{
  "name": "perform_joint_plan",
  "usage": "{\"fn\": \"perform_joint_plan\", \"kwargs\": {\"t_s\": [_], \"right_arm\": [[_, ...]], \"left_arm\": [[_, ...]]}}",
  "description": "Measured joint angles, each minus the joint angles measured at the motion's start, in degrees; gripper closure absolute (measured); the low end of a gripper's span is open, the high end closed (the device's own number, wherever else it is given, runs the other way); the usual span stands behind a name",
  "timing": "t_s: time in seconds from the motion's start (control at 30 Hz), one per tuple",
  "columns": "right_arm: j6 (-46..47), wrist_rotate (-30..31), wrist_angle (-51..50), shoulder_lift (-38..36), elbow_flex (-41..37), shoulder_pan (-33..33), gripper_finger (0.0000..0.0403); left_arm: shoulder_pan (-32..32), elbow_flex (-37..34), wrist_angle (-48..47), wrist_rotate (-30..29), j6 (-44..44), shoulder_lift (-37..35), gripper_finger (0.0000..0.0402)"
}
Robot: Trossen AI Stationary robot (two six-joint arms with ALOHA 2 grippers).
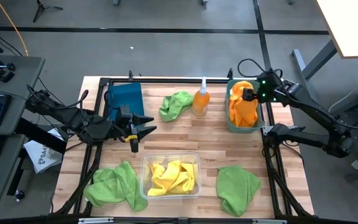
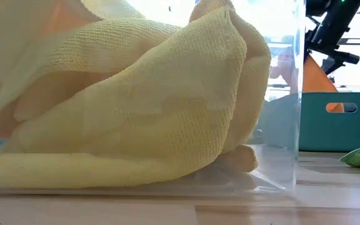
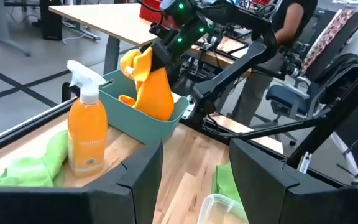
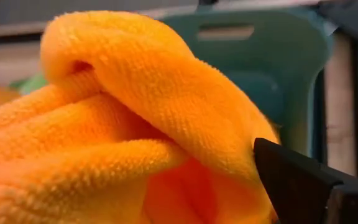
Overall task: Sort microfiber towel by color & place in baskets
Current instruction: Put the orange microfiber cloth into the green bin
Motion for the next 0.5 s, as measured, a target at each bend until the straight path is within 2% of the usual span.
{"fn": "perform_joint_plan", "kwargs": {"t_s": [0.2, 0.33, 0.4, 0.5], "right_arm": [[1.3, -7.9, -2.1, 2.2, -8.5, 1.8, 0.0105], [-0.6, -15.2, -2.5, 2.6, -12.0, 2.1, 0.0105], [-2.1, -15.4, -4.6, 2.2, -11.1, 2.1, 0.0105], [-3.1, -8.6, -9.1, 0.8, -6.8, 2.1, 0.0105]], "left_arm": [[1.0, 0.0, -0.1, 3.5, 0.0, 0.0, 0.0227], [1.0, 0.0, -0.1, 4.0, 0.0, 0.0, 0.0227], [1.0, 0.0, -0.2, 4.0, 0.0, 0.0, 0.0227], [1.0, 0.0, -0.3, 4.0, 0.0, 0.0, 0.0227]]}}
